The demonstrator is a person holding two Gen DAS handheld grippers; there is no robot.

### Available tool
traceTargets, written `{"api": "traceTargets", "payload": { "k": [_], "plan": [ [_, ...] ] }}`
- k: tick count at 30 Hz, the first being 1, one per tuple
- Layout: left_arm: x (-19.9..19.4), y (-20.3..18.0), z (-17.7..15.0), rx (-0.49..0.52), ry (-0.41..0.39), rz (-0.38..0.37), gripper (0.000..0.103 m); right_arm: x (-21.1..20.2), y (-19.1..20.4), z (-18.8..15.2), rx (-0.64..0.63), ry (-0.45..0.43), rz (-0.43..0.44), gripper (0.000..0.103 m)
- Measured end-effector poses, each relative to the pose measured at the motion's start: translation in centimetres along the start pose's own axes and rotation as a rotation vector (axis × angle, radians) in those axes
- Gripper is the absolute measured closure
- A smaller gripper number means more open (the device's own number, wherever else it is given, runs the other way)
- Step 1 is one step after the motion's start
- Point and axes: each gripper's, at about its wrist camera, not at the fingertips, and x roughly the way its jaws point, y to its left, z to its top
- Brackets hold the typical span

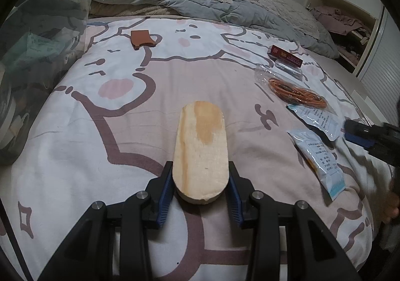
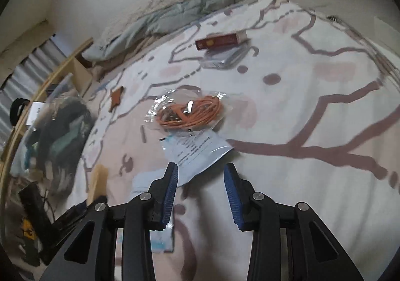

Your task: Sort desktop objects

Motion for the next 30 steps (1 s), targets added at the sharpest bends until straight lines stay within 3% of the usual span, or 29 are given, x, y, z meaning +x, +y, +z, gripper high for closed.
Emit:
{"api": "traceTargets", "payload": {
  "k": [3,7,11,16,27,30],
  "plan": [
    [0.0,0.0,0.0,0.001,0.000,0.001,0.063,-1.1,2.6,-1.5,-0.041,0.012,0.123,0.064],
    [0.0,0.0,0.0,0.000,0.000,-0.001,0.063,0.2,7.3,-3.5,-0.103,0.114,0.318,0.064],
    [0.0,0.0,-0.1,-0.001,0.000,-0.002,0.063,2.3,9.3,-4.7,-0.085,0.202,0.393,0.064],
    [0.0,0.0,0.0,-0.001,0.001,-0.003,0.063,2.9,7.9,-5.2,-0.062,0.222,0.295,0.064],
    [0.0,-0.1,-0.1,-0.002,0.001,-0.005,0.062,1.3,1.8,-2.7,0.028,0.088,0.065,0.064],
    [0.0,0.0,-0.1,-0.002,0.001,-0.005,0.062,0.3,1.2,-2.4,0.040,0.061,0.035,0.064]
  ]
}}
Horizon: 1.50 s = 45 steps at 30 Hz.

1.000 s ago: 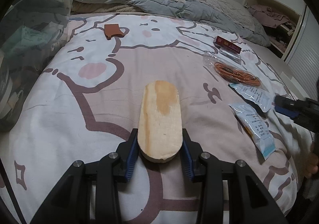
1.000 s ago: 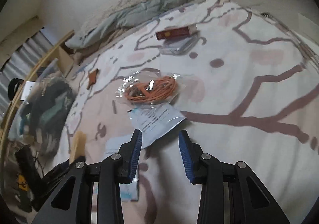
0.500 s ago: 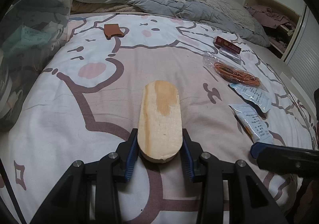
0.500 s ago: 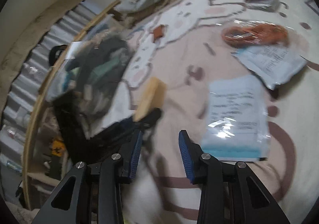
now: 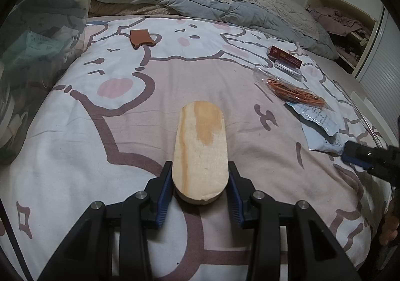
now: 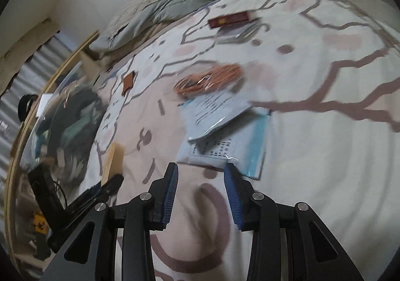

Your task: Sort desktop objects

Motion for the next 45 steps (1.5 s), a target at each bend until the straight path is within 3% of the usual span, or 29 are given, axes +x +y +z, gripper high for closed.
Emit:
{"api": "traceTargets", "payload": {
  "k": [4,7,9,11,16,19,22,33,37,41,45],
  "plan": [
    [0.0,-0.1,0.0,0.001,0.000,0.000,0.061,-1.9,1.1,0.5,-0.086,-0.073,-0.084,0.064],
    [0.0,-0.1,-0.1,-0.001,0.000,-0.002,0.061,-0.9,1.7,1.2,-0.195,-0.057,-0.258,0.064],
    [0.0,-0.1,0.0,0.001,0.000,-0.001,0.061,0.4,1.1,1.8,-0.219,-0.030,-0.325,0.065],
    [0.0,-0.2,-0.1,0.001,0.001,-0.001,0.060,1.4,0.2,2.5,-0.198,-0.004,-0.303,0.072],
    [0.0,-0.4,-0.1,0.001,0.001,-0.004,0.059,3.6,0.7,4.7,-0.206,-0.007,-0.272,0.072],
    [0.0,-0.7,-0.2,-0.001,0.001,-0.007,0.058,5.7,1.2,4.9,-0.219,0.038,-0.222,0.072],
    [0.0,-0.8,-0.3,-0.002,0.001,-0.008,0.058,6.6,2.5,3.8,-0.296,0.049,-0.234,0.072],
    [-0.1,-0.4,-0.1,-0.003,0.001,-0.009,0.058,4.7,4.9,-0.2,-0.420,0.111,-0.079,0.072],
    [-0.4,-0.4,-0.3,-0.021,-0.012,-0.037,0.057,1.6,4.0,-0.4,-0.282,0.048,-0.024,0.072],
    [-0.5,-0.4,-0.3,-0.041,-0.011,-0.068,0.052,-1.5,1.9,-0.9,-0.113,-0.025,-0.063,0.072],
    [-0.3,-1.5,-0.3,-0.013,-0.007,-0.054,0.048,-1.4,-0.3,-1.2,0.045,0.022,-0.022,0.072]
  ]
}}
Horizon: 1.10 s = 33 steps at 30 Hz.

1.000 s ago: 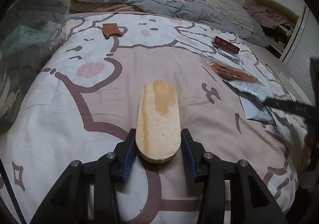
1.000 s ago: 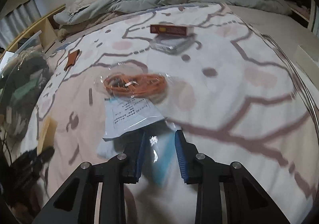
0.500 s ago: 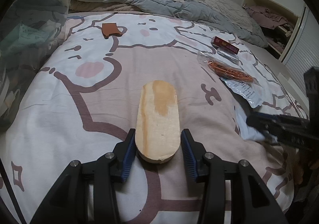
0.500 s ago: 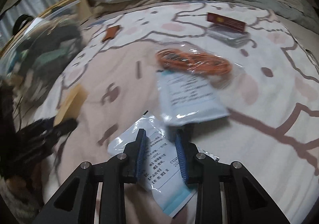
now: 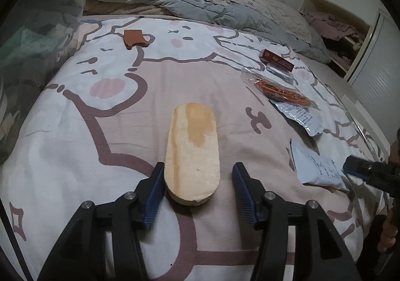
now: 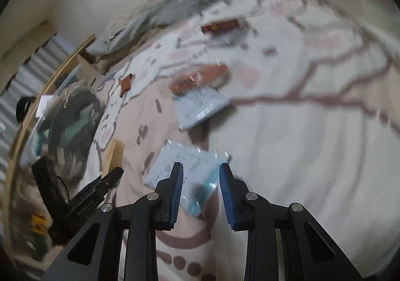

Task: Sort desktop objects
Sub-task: 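Grasp the white medicine packet with the right tool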

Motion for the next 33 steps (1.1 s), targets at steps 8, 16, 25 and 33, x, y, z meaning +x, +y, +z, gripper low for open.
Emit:
{"api": "traceTargets", "payload": {
  "k": [8,16,25,33],
  "plan": [
    [0.5,-0.1,0.4,-0.010,0.003,-0.013,0.046,4.7,3.0,1.2,-0.135,0.078,0.014,0.072],
    [0.6,-0.4,0.4,-0.021,-0.001,-0.020,0.045,5.5,4.7,2.3,-0.158,0.012,-0.043,0.047],
    [0.2,0.7,0.7,-0.048,-0.021,0.011,0.059,6.1,6.6,0.7,-0.142,-0.002,-0.075,0.007],
    [-1.4,2.3,0.2,-0.075,-0.036,0.031,0.063,8.5,8.8,0.3,-0.179,0.005,-0.173,0.000]
  ]
}}
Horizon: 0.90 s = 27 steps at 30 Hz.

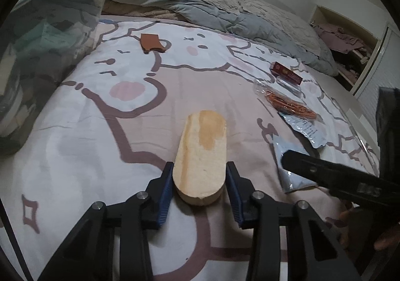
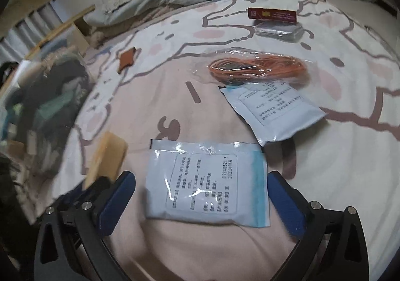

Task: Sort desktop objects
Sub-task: 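Grasp the white medicine packet with the right tool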

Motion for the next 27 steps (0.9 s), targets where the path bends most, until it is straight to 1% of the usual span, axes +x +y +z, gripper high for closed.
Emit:
{"api": "traceTargets", "payload": {
  "k": [5,8,15,17,18,20,21,22,23,25,27],
  "plan": [
    [-0.6,0.4,-0.2,0.021,0.009,0.034,0.063,1.6,1.2,0.0,-0.064,0.002,-0.109,0.000],
    [-0.9,0.5,-0.5,0.040,0.022,0.041,0.063,2.0,1.5,-0.5,-0.098,-0.018,-0.148,0.000],
    [-0.9,1.5,-0.3,-0.016,0.038,-0.009,0.061,1.8,1.0,-0.8,-0.083,-0.042,-0.118,0.000],
    [-1.1,1.5,-0.4,-0.005,0.051,0.004,0.060,1.8,1.1,-0.8,-0.082,-0.045,-0.115,0.000],
    [-1.3,1.5,-0.5,0.005,0.059,0.018,0.059,1.8,1.0,-0.8,-0.080,-0.047,-0.111,0.000],
    [-1.6,1.6,-0.5,0.027,0.067,0.055,0.047,1.8,0.9,-0.8,-0.076,-0.051,-0.104,0.000],
    [-1.8,1.6,-0.6,0.040,0.064,0.092,0.035,1.7,0.9,-0.8,-0.074,-0.053,-0.101,0.000],
    [-2.1,1.8,-0.5,0.053,0.056,0.134,0.027,1.7,0.9,-0.8,-0.074,-0.056,-0.101,0.000],
    [-2.2,2.0,-0.4,0.062,0.051,0.168,0.025,1.7,0.9,-0.8,-0.074,-0.058,-0.100,0.000],
    [-2.2,2.7,-0.1,0.060,0.048,0.208,0.015,1.7,0.9,-0.9,-0.074,-0.063,-0.101,0.000],
    [-2.1,3.5,0.0,0.039,0.046,0.218,0.013,1.8,0.9,-0.9,-0.076,-0.067,-0.104,0.000]
  ]
}}
